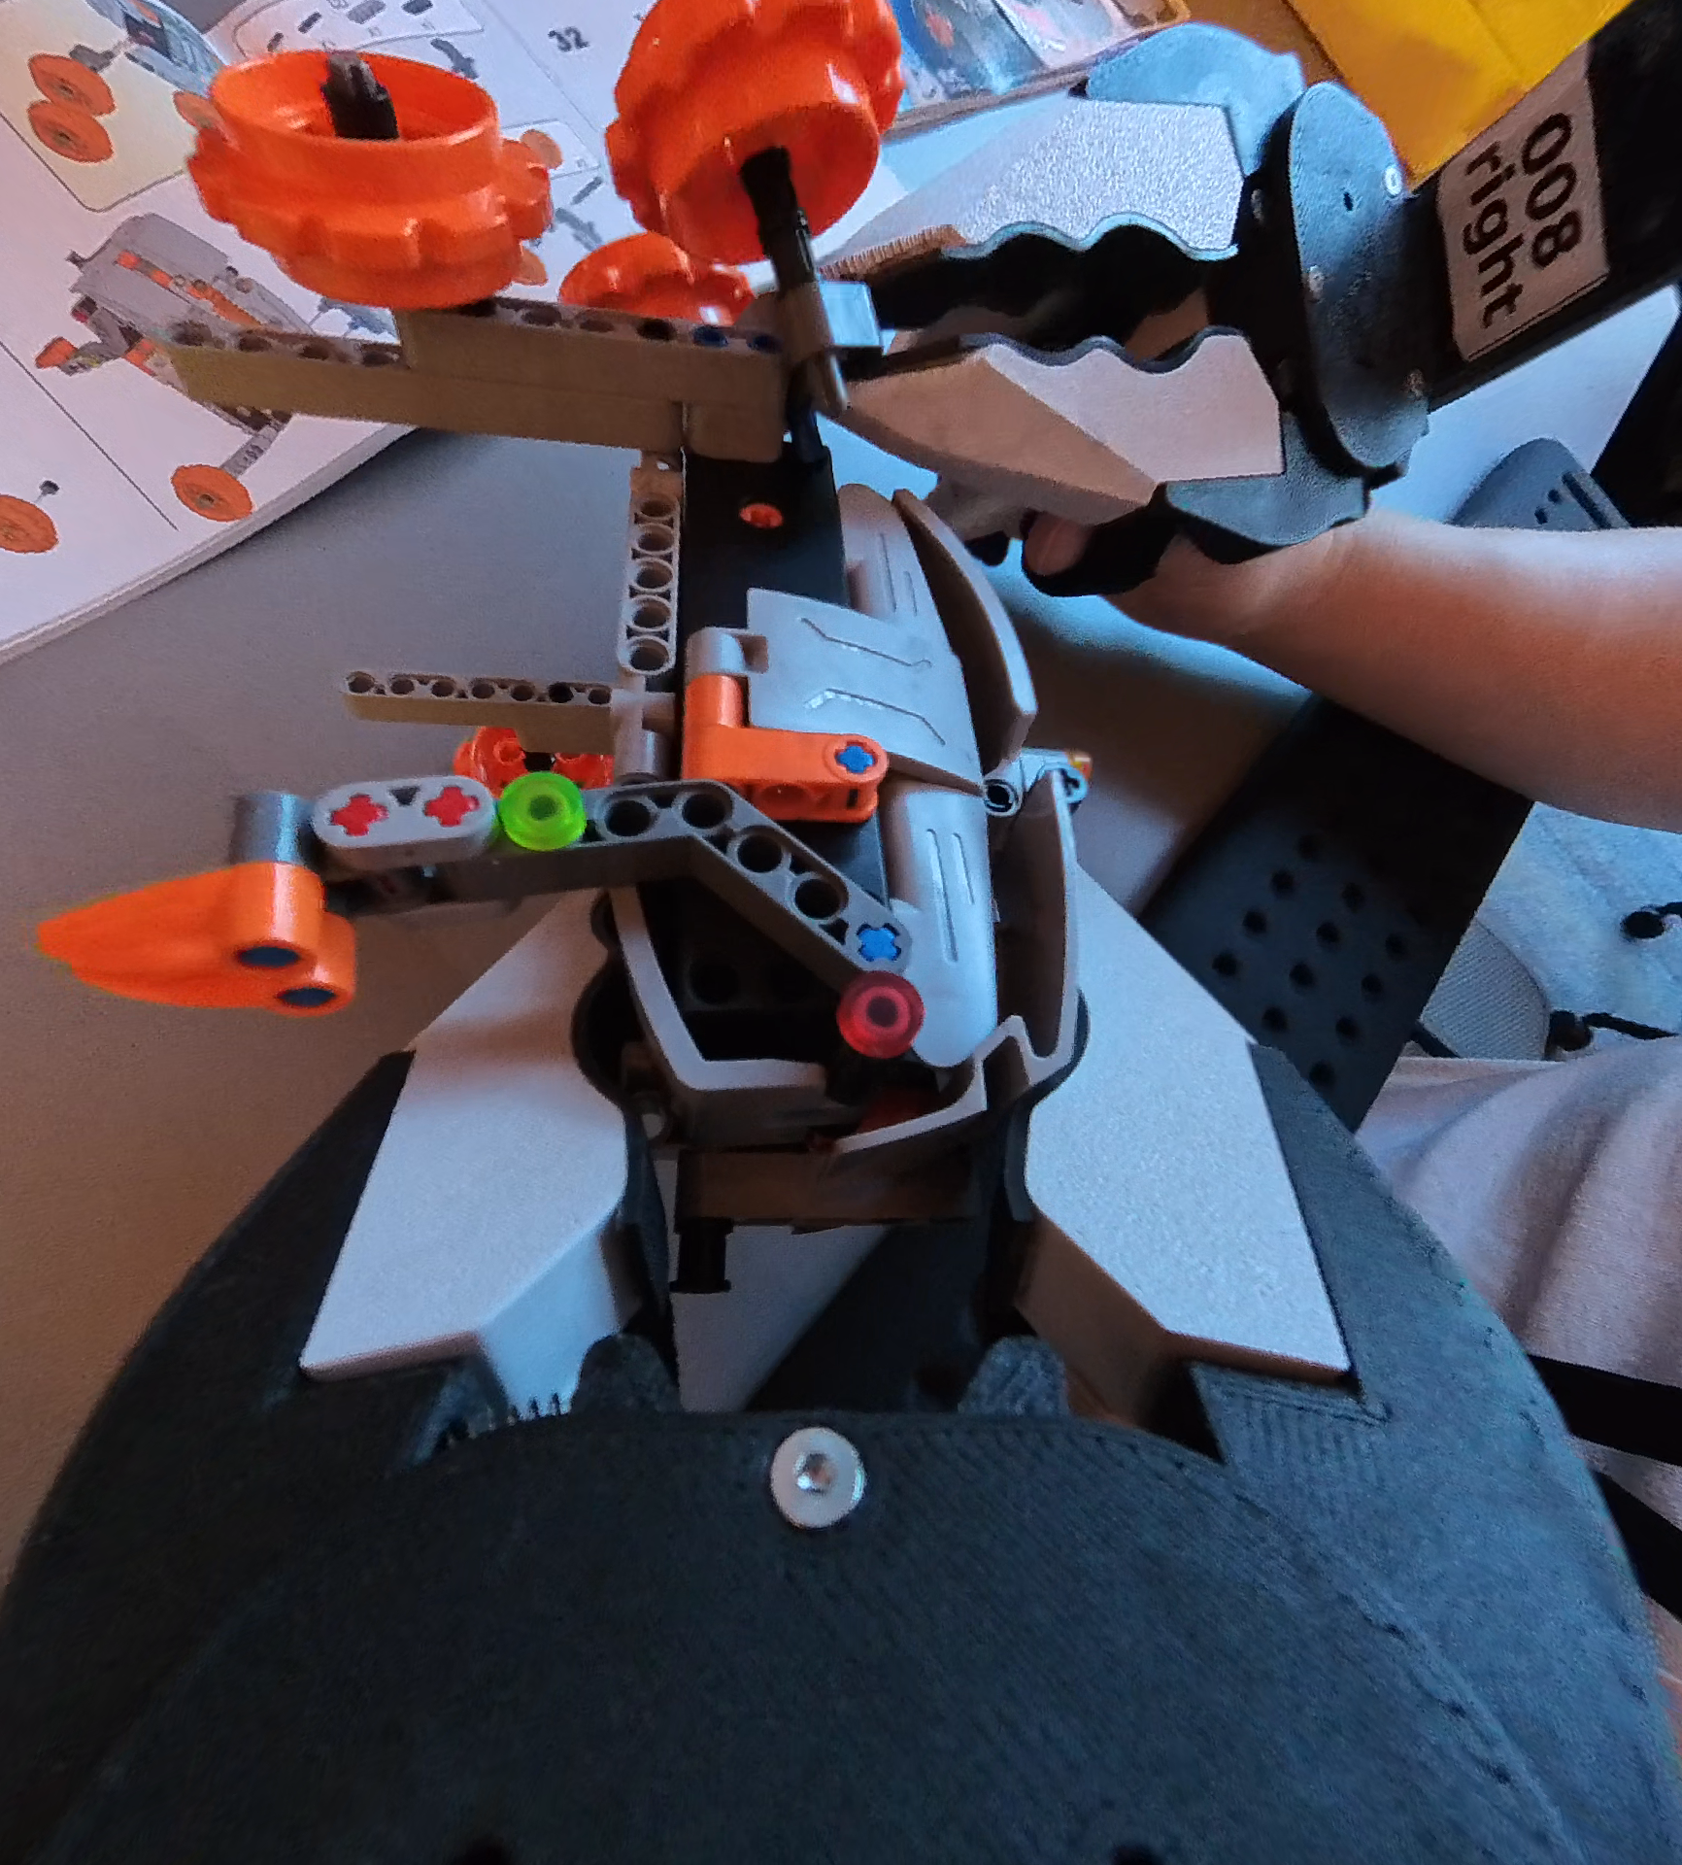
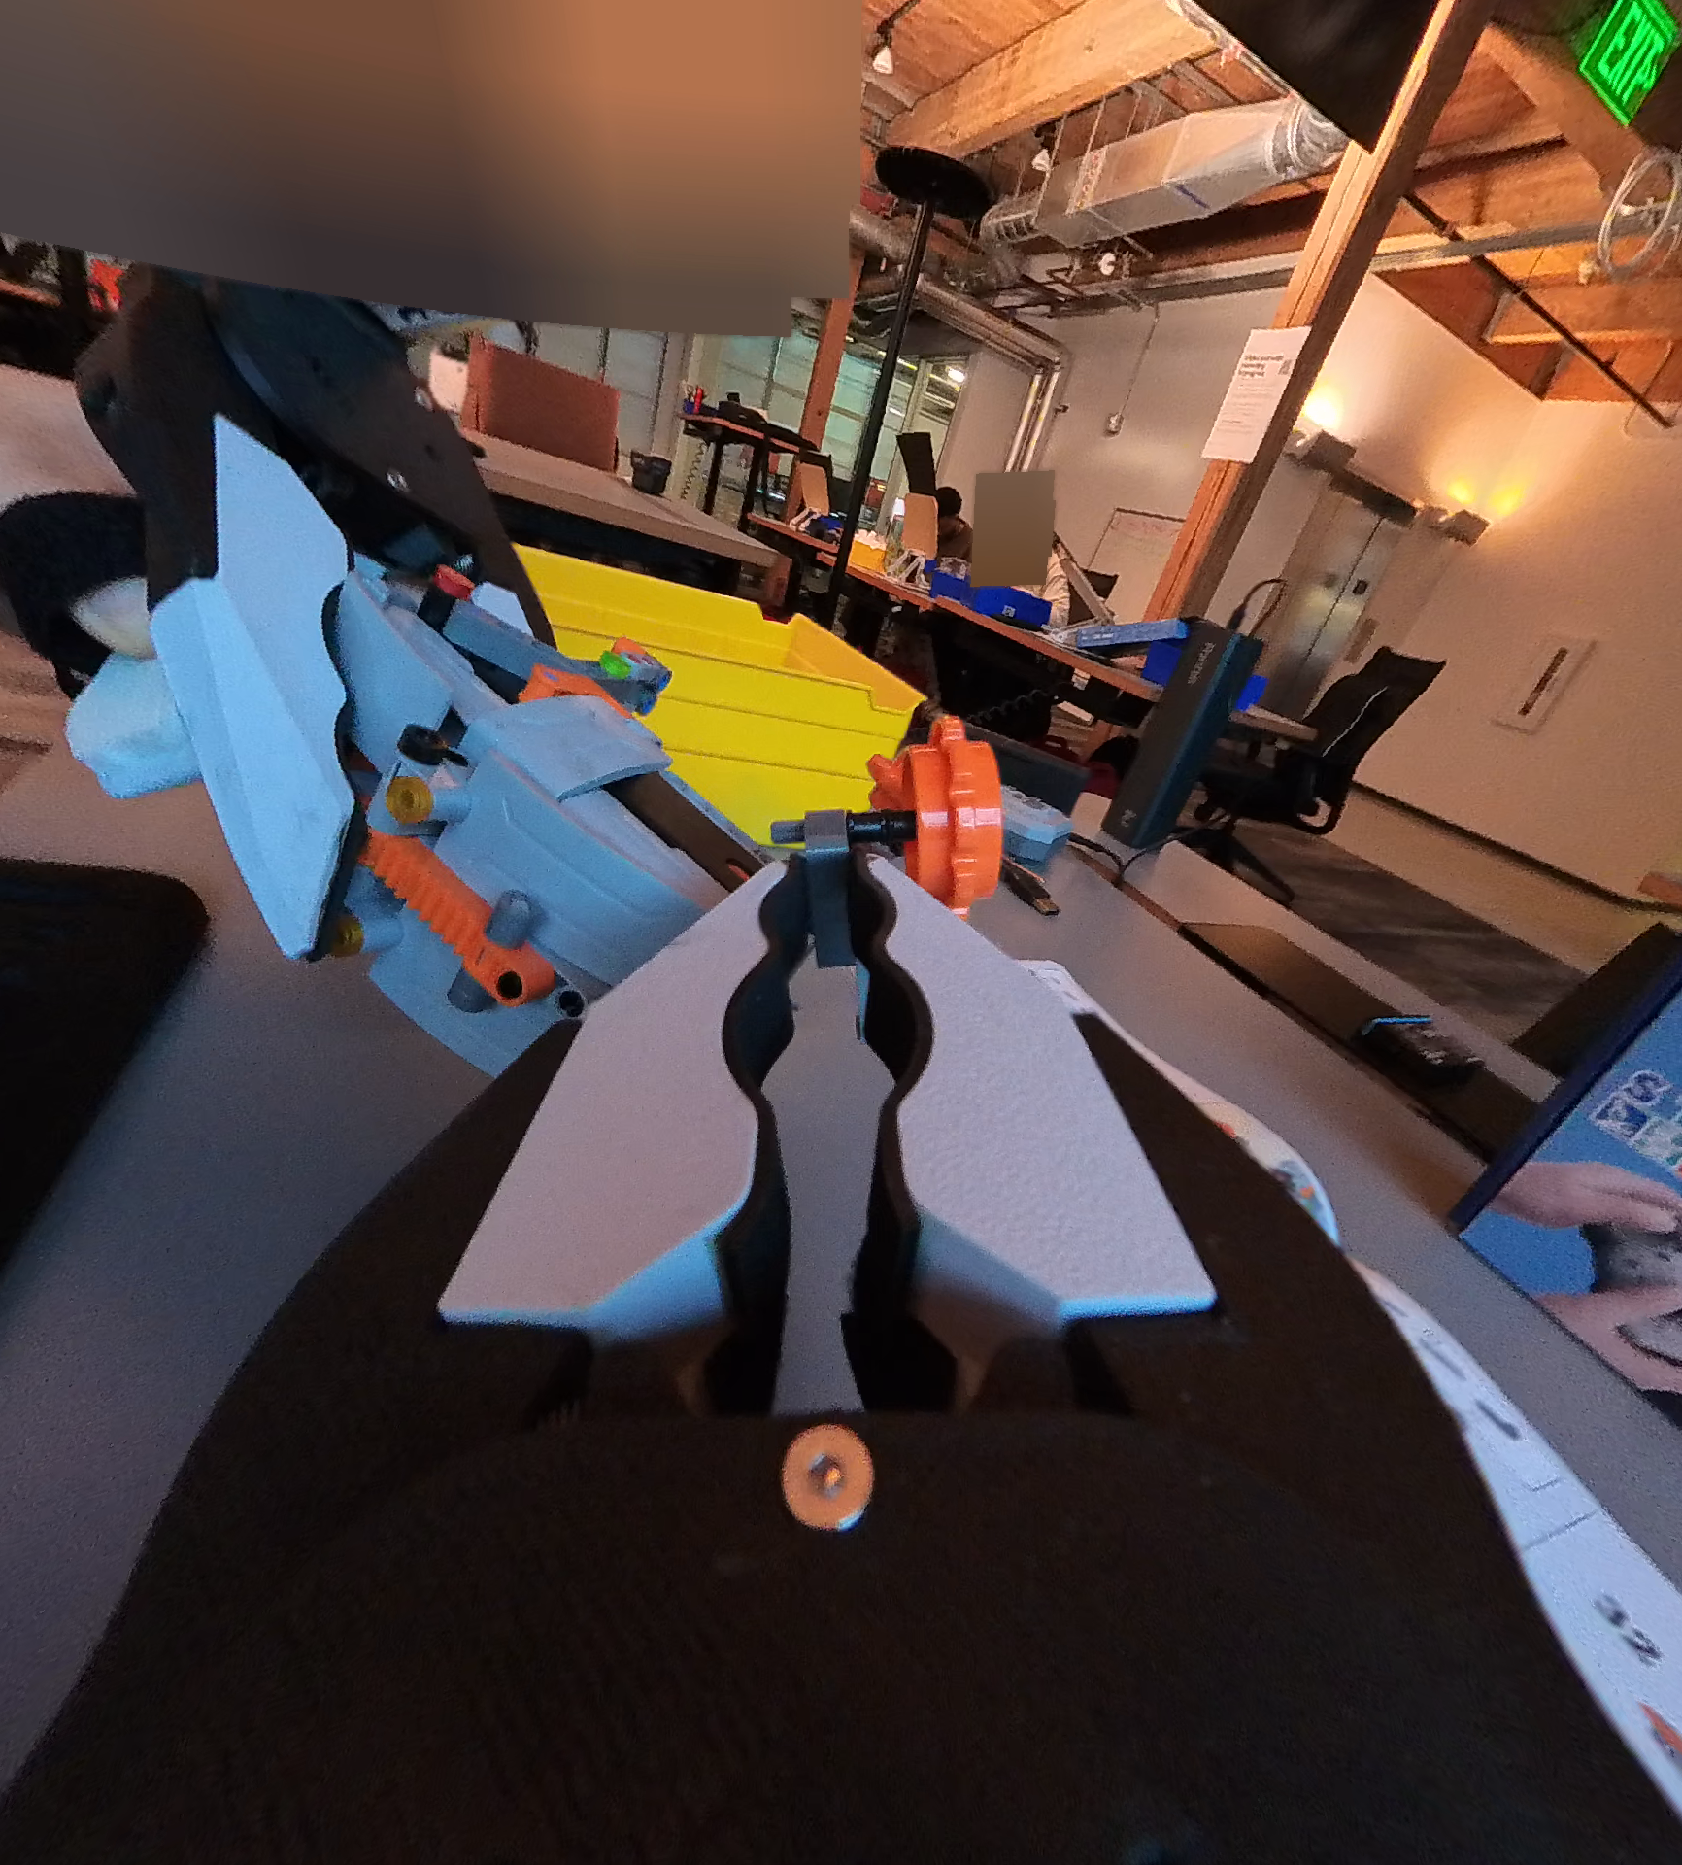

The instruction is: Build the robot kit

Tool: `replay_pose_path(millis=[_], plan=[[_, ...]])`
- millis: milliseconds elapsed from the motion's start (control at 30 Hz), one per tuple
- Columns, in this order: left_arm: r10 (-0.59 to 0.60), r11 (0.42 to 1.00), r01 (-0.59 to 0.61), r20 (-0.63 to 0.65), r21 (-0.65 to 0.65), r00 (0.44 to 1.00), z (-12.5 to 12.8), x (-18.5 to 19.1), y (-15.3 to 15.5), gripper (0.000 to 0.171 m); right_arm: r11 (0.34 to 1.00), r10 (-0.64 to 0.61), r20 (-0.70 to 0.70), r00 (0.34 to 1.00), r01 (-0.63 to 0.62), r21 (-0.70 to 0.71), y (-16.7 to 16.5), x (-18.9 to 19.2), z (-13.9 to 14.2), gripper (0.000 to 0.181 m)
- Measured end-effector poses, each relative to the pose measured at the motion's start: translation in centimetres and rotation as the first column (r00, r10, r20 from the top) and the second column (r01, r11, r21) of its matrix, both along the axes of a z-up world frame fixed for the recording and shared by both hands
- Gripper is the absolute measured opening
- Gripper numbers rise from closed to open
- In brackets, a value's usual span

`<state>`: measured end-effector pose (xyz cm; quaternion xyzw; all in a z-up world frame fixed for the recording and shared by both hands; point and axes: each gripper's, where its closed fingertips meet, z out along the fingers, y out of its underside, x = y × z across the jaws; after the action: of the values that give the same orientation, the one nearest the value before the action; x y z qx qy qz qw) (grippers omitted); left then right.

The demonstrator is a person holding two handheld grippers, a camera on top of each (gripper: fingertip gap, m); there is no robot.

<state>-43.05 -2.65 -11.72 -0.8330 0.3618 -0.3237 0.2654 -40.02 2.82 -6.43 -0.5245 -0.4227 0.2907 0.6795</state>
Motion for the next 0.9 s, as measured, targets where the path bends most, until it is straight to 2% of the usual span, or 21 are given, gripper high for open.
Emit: replay_pose_path(millis=[267,533,733,900], plan=[[-0.008,0.999,0.010,0.061,-0.043,0.998,0.37,0.19,0.09,0.078,0.972,0.035,-0.181,0.983,-0.076,-0.223,0.54,0.29,0.48,0.006],[0.003,0.998,0.001,0.070,-0.057,0.998,0.48,0.02,0.28,0.078,0.953,0.044,-0.237,0.970,-0.112,-0.280,0.59,0.42,0.82,0.007],[0.002,0.999,0.001,0.052,-0.047,0.999,0.40,0.28,0.21,0.078,0.968,0.019,-0.205,0.979,-0.070,-0.242,0.69,0.40,0.99,0.006],[0.003,0.999,-0.001,0.050,-0.051,0.999,0.43,0.41,0.27,0.078,0.997,-0.071,-0.012,0.997,0.071,-0.030,0.62,0.20,0.37,0.007]])
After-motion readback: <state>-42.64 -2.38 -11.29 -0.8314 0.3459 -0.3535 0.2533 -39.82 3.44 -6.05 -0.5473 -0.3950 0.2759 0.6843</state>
